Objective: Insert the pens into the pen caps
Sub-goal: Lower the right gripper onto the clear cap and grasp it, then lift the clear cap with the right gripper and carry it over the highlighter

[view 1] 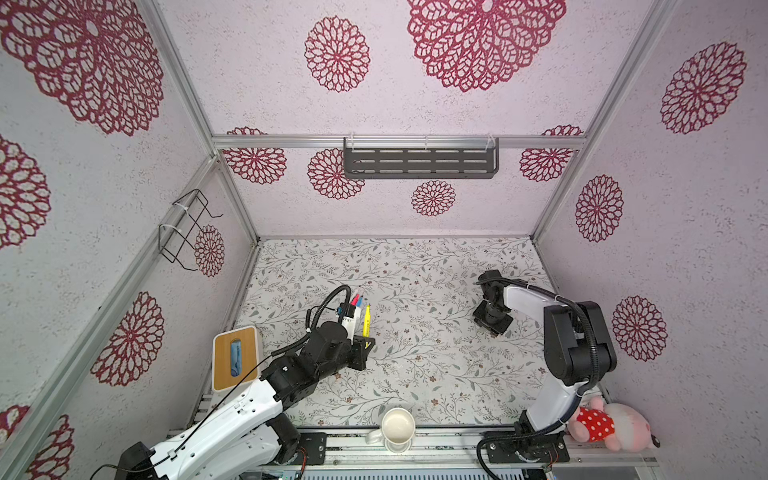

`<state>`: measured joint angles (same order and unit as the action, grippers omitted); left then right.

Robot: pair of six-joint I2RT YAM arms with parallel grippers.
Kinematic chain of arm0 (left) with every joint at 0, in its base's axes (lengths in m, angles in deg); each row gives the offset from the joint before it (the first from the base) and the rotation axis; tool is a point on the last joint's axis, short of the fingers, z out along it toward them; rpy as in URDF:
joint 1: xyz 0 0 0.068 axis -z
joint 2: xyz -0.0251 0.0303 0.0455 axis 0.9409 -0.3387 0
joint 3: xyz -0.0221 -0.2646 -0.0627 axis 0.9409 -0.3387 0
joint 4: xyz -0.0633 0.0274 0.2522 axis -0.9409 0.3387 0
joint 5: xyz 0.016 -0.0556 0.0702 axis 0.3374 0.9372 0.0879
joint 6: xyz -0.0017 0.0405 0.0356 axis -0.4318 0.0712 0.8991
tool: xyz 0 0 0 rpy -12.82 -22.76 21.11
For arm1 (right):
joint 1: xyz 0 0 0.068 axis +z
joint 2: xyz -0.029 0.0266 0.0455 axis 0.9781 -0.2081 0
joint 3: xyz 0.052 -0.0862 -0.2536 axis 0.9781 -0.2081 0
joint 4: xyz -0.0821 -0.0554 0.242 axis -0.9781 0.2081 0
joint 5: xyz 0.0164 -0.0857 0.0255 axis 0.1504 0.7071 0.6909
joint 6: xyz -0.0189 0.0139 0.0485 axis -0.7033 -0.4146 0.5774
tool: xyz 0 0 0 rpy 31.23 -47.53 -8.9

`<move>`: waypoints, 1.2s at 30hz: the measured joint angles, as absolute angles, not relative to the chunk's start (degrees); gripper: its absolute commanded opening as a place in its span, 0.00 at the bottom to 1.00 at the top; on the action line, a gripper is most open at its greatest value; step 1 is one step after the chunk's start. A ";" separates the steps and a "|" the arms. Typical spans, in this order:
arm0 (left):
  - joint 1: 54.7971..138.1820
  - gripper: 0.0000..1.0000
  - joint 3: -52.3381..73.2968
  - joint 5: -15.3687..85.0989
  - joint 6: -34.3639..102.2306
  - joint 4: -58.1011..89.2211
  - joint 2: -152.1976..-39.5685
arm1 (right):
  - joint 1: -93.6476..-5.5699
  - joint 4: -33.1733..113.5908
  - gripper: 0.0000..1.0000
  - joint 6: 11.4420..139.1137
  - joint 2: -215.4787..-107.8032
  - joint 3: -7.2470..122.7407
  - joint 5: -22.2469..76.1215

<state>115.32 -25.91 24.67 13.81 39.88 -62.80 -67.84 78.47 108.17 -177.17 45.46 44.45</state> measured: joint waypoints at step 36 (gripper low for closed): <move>115.37 0.00 -26.58 25.05 13.85 40.07 -59.48 | -65.06 73.86 0.05 104.45 -166.00 38.32 41.22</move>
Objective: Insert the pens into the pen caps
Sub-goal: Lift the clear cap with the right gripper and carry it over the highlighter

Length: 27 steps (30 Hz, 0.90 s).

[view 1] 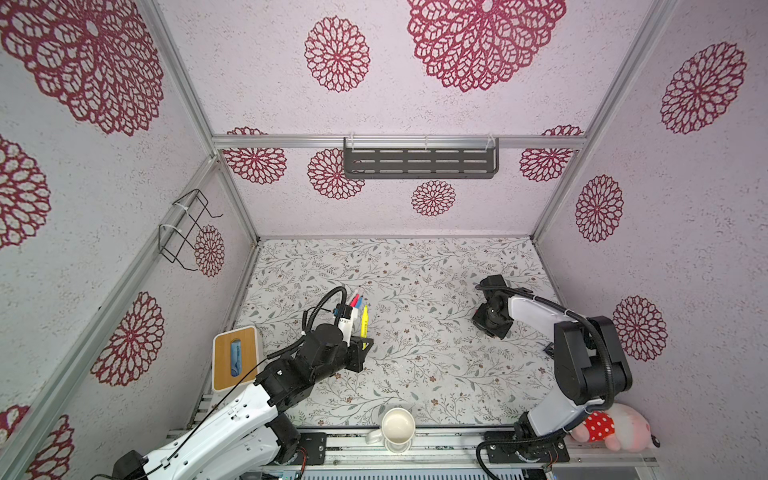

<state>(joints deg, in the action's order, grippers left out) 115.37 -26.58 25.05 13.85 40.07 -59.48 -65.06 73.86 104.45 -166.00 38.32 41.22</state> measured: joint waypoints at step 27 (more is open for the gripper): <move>124.61 0.00 -28.68 31.58 13.55 22.46 -68.24 | -50.99 52.89 0.00 97.22 -133.02 34.32 20.30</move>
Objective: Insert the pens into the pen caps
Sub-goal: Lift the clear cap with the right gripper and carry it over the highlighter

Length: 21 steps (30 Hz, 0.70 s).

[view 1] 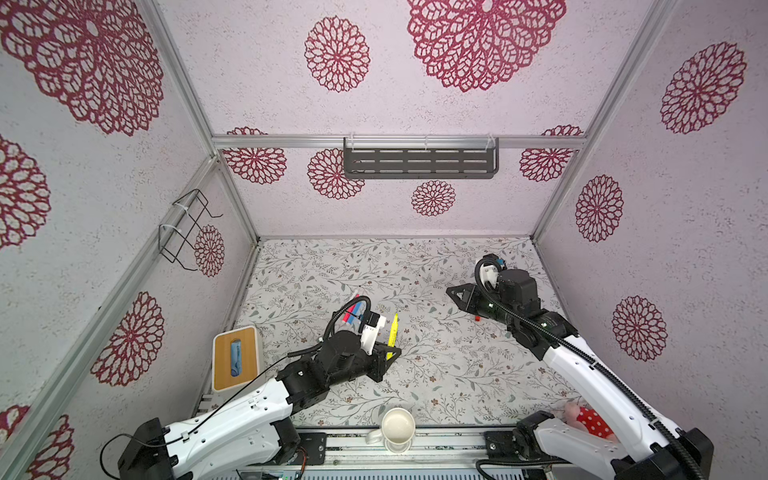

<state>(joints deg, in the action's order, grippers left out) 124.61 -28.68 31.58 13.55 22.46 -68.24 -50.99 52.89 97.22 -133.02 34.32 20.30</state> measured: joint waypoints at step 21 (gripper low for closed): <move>126.36 0.00 -25.82 40.28 13.42 14.48 -73.36 | -42.09 31.04 0.00 97.59 -126.96 28.35 13.88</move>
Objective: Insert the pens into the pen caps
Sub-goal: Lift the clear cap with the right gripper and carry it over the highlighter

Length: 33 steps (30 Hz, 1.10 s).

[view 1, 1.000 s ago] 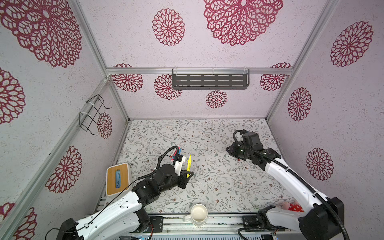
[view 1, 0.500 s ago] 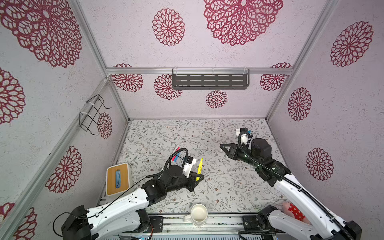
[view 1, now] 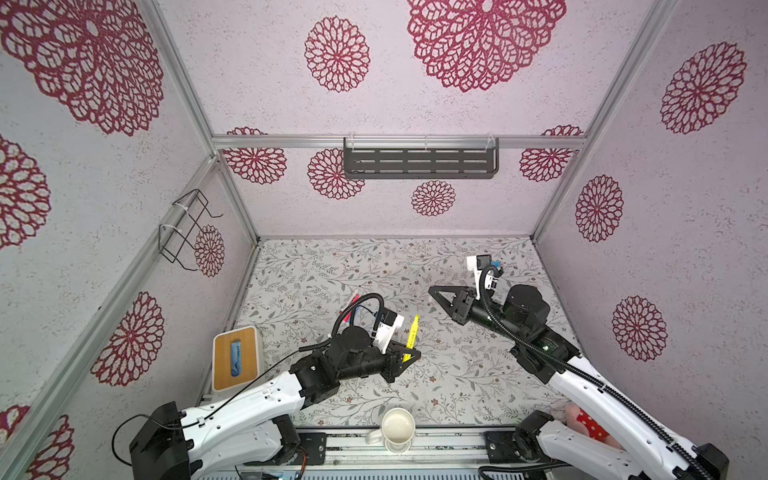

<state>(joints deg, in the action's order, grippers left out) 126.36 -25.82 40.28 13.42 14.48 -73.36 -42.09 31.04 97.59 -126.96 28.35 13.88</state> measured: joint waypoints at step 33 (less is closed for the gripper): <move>126.80 0.00 -24.92 40.17 13.39 14.52 -69.90 | -37.61 17.90 0.00 102.72 -129.02 23.89 13.22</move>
<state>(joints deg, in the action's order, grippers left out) 126.80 -24.92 40.17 13.39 14.52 -69.90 -37.61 17.90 102.72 -129.02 23.89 13.22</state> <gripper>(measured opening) 0.177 0.160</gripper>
